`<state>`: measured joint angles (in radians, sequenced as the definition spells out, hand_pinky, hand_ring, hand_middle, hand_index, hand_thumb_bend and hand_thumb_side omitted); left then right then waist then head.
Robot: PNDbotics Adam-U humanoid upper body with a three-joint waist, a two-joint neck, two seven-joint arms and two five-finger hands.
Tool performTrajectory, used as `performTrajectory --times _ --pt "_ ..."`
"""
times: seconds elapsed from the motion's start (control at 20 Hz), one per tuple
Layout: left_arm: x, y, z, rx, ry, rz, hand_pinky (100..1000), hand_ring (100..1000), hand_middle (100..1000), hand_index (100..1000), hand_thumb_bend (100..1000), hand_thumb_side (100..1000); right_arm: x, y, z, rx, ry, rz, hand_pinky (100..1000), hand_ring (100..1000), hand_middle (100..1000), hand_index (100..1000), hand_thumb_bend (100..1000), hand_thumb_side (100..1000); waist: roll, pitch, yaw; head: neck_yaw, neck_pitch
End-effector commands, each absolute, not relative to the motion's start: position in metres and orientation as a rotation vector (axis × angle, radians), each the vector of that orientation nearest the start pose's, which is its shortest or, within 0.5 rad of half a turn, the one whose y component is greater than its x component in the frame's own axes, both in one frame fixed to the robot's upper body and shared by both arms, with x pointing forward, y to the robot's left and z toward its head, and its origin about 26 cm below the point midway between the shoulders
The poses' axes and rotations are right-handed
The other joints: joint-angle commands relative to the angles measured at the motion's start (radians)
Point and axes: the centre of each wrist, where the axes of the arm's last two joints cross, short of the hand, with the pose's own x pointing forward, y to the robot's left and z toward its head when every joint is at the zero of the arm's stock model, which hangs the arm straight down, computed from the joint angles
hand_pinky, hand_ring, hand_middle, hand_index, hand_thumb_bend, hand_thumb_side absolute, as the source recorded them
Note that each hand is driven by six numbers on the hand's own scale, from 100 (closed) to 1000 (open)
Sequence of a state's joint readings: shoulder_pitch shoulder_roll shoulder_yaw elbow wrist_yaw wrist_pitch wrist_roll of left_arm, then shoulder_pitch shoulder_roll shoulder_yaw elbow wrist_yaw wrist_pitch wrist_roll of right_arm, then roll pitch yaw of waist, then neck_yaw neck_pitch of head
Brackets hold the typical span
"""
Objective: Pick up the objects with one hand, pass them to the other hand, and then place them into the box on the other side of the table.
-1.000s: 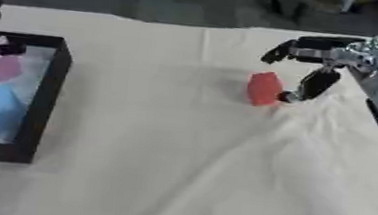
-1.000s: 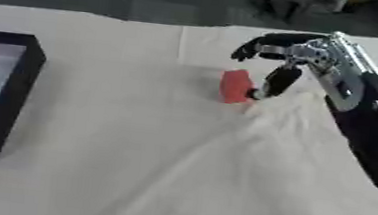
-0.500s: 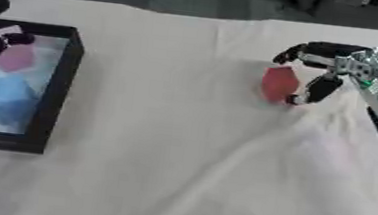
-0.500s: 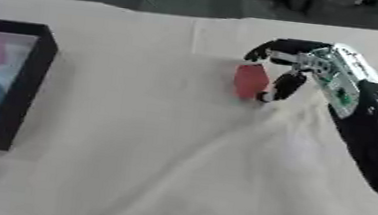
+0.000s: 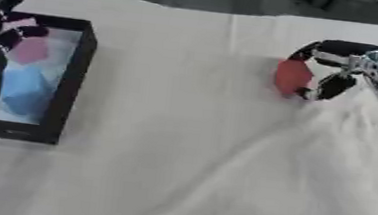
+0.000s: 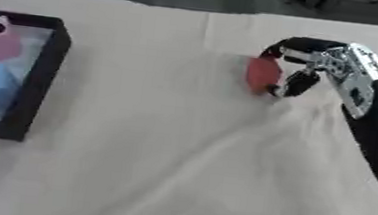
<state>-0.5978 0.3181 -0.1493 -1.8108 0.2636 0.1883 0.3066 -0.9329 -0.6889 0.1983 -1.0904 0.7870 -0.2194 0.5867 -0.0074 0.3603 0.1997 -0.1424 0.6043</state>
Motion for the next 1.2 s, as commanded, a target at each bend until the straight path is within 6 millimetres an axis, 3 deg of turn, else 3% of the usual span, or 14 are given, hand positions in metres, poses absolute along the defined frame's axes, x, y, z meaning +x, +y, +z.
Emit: performTrajectory --times 0.05,0.15,0.7,1.2 --pt "0.344 0.199 0.248 -0.054 -2.178 -0.106 682 1000 898 791 237 753 0.449 -0.341 0.283 -1.002 -1.302 1.591 873 866 726 828 241 100 -0.011 -0.003 0.002 -0.002 -0.013" --pt "0.344 0.199 0.249 -0.054 -2.179 -0.107 682 1000 897 790 237 752 0.449 -0.341 0.281 -1.002 -1.312 1.574 869 852 702 810 206 100 -0.011 -0.002 0.003 -0.003 -0.02" --pt "0.344 0.2 0.247 -0.047 -2.175 -0.107 682 1000 898 783 235 754 0.448 -0.338 0.284 -1.01 -1.359 1.559 844 798 566 677 238 100 -0.012 -0.006 0.001 -0.003 -0.024" --pt "0.346 0.207 0.239 -0.006 -2.142 -0.114 684 1000 903 789 240 758 0.427 -0.328 0.304 -1.016 -1.579 1.456 801 730 500 619 153 100 -0.005 -0.037 -0.023 0.026 0.008"
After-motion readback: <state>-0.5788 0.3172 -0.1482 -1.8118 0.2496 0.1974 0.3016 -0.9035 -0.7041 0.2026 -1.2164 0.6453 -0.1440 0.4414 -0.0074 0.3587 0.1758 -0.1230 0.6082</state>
